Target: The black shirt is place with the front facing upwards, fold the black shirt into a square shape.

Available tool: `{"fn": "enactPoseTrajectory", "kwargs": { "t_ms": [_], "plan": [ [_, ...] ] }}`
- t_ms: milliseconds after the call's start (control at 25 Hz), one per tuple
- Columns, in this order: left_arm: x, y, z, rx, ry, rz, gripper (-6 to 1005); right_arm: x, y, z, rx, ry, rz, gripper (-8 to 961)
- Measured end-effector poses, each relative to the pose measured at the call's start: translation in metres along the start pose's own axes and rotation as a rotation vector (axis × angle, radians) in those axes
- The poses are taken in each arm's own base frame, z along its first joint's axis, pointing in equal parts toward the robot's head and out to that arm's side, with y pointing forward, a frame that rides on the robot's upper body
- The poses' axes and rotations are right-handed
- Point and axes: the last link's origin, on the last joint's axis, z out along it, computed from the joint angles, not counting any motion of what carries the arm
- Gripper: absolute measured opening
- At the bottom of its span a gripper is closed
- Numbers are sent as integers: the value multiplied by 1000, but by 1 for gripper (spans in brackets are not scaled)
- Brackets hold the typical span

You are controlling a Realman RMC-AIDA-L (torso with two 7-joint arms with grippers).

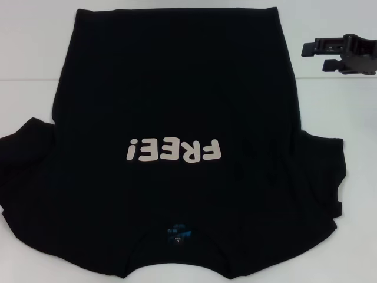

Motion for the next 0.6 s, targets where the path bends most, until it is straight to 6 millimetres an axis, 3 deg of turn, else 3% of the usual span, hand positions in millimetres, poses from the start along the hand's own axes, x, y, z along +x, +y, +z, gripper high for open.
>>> {"fn": "enactPoseTrajectory", "kwargs": {
  "t_ms": [200,600],
  "plan": [
    [-20,-22,-5,4,15,-68,3,0,-1,0,3,-2,7,856],
    [-21,-29,-14,-3,35,-85,4,-3,2,1,1,-8,0,857]
  ]
}}
